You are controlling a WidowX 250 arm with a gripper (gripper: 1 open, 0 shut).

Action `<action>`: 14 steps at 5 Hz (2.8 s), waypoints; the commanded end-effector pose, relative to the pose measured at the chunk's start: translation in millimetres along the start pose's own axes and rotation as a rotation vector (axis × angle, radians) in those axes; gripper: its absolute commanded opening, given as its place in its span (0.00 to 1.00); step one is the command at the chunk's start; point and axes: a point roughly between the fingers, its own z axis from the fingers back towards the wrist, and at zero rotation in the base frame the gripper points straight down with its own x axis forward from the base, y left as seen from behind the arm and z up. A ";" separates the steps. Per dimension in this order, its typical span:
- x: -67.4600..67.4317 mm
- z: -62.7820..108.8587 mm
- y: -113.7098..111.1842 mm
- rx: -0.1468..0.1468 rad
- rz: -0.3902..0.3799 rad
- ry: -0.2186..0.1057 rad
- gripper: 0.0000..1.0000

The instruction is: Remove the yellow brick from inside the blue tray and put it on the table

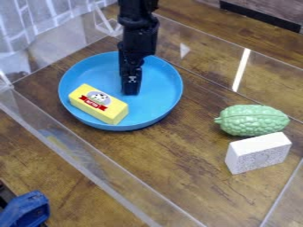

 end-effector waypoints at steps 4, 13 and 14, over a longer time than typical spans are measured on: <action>-19.7 -14.3 7.3 -0.023 0.001 -0.008 1.00; -40.8 -12.5 -10.1 -0.099 -0.001 -0.041 1.00; -46.0 -11.7 -13.7 -0.123 0.003 -0.033 1.00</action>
